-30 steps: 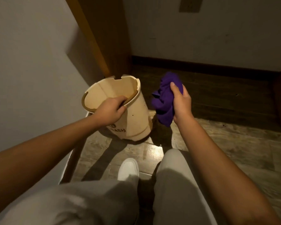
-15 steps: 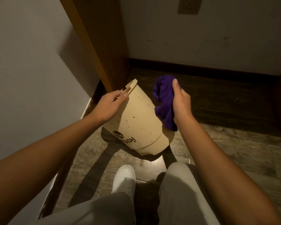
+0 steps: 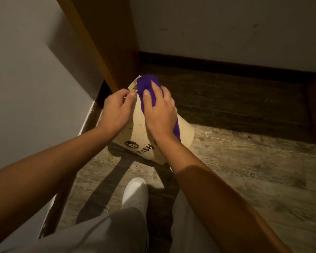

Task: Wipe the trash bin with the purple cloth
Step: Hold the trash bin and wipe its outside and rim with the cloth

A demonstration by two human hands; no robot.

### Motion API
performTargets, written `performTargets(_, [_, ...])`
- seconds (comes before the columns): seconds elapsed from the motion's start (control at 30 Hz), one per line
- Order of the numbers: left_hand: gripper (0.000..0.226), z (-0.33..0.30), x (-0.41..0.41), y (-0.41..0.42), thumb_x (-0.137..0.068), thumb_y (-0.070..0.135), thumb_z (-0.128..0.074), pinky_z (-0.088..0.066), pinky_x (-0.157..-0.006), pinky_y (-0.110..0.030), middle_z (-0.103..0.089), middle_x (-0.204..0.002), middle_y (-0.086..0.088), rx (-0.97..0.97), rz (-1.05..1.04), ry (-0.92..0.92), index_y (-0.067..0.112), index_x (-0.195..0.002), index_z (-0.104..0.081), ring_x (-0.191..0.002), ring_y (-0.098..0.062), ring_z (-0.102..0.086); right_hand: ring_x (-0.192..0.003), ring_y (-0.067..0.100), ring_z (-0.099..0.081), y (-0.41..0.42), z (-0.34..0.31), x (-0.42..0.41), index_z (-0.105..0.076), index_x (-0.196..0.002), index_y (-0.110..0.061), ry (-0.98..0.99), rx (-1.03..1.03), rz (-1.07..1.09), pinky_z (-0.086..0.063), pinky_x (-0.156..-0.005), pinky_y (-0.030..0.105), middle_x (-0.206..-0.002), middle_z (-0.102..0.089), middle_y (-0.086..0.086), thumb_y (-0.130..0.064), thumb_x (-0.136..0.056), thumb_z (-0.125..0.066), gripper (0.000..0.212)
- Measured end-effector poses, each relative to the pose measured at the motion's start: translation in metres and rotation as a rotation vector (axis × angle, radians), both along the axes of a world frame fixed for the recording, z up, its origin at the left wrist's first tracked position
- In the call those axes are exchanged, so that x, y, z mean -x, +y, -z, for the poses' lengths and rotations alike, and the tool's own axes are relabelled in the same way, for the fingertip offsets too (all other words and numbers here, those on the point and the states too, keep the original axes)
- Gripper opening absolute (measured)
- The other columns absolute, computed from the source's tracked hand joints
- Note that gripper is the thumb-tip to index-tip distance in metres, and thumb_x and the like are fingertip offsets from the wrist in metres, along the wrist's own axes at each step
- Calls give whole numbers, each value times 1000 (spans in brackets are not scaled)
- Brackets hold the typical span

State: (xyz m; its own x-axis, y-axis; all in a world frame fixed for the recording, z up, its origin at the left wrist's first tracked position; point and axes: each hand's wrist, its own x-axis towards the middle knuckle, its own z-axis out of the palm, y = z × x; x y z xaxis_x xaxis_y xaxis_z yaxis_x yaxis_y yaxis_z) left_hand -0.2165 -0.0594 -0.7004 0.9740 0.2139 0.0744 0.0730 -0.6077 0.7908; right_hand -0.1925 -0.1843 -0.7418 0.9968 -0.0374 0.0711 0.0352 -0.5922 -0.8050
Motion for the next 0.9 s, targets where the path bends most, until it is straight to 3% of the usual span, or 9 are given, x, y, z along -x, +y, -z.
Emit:
performTargets(0.2, [28, 7, 9, 9, -105, 42, -44, -41, -55, -4, -61, -76, 9, -1, -92, -13, 26, -96, -65, -66, 11, -55, -112, 29, -63, -26, 22, -22, -62, -136, -28, 164, 42, 61, -51, -93, 46, -129, -65, 6, -57, -102, -37, 51])
performTargets(0.3, [26, 7, 16, 11, -105, 45, -43, -40, -53, -3, -58, -73, 9, -25, -93, -36, 30, -94, -62, -64, 11, -54, -96, 25, -64, -53, 41, -25, -66, -127, -27, 260, 97, 104, -46, -75, 34, -113, -69, 5, -58, -102, -40, 48])
performTargets(0.47, [27, 4, 20, 1, -105, 46, -43, -42, -51, -7, -59, -73, 9, -80, 1, -62, 28, -99, -62, -64, 8, -55, -89, 18, -60, -106, 73, -22, -67, -121, -32, 513, 28, 149, -44, -74, 34, -112, -70, -2, -62, -98, -43, 45])
performTargets(0.57, [27, 2, 22, -6, -106, 43, -44, -42, -52, -9, -60, -72, 10, -121, 68, -89, 24, -102, -63, -64, 5, -55, -104, 24, -62, -122, 78, -15, -67, -127, -30, 606, -85, 181, -48, -87, 38, -125, -69, 2, -58, -101, -47, 43])
performTargets(0.7, [31, -2, 18, -15, -107, 40, -44, -41, -52, -9, -58, -72, 12, -159, 63, -105, 17, -106, -65, -64, 6, -55, -121, 20, -59, -95, 49, -6, -62, -137, -30, 364, -216, 199, -43, -92, 34, -133, -66, -4, -48, -106, -46, 40])
performTargets(0.8, [30, 0, 19, -19, -107, 39, -44, -42, -56, -8, -59, -76, 14, -138, 42, -96, 18, -105, -65, -69, 9, -55, -130, 15, -54, -60, 13, 3, -59, -142, -31, 227, -388, 176, -46, -107, 44, -144, -59, -5, -44, -107, -45, 40])
performTargets(0.9, [30, -4, 14, -26, -108, 31, -42, -39, -55, -15, -59, -73, 9, -79, 37, -86, 17, -97, -65, -63, 1, -53, -148, 18, -36, -15, -16, 21, -50, -149, -37, 115, -457, 115, -35, -118, 52, -161, -43, -4, -45, -106, -40, 45])
